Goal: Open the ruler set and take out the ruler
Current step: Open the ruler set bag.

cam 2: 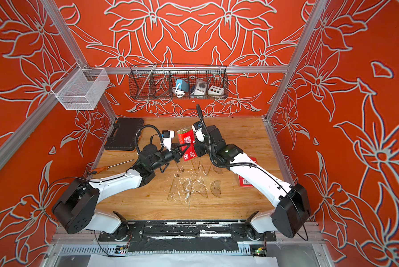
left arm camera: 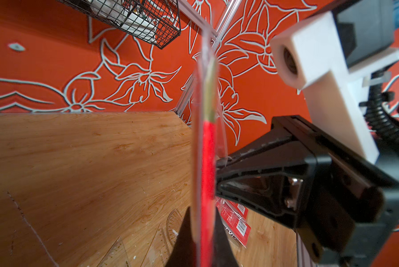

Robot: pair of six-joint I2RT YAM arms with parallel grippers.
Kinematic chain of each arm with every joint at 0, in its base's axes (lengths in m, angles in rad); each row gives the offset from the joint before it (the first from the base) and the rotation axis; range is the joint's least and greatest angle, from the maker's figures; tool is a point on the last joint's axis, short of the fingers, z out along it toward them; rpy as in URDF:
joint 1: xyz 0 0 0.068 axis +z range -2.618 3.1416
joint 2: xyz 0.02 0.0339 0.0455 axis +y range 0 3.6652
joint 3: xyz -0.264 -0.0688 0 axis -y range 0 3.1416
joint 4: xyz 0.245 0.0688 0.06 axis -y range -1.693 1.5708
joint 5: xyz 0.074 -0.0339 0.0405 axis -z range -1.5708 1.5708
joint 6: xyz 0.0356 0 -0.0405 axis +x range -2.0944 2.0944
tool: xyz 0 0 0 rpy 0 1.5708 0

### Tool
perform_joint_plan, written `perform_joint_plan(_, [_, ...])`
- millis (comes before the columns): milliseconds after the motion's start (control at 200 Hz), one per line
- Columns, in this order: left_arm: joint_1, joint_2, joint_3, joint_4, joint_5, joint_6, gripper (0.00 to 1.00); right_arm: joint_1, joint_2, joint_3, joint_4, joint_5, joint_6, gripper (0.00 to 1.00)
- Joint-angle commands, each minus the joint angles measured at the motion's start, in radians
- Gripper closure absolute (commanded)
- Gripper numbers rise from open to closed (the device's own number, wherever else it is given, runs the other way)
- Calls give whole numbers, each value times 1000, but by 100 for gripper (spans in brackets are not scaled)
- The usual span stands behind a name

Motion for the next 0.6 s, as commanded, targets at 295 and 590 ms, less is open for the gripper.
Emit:
perform_joint_plan(295, [41, 98, 86, -58, 1, -10, 67, -230, -98, -60, -90, -368, 76, 100])
perform_joint_plan(590, [47, 81, 106, -139, 4, -14, 56, -295, -175, -33, -249, -535, 84, 100])
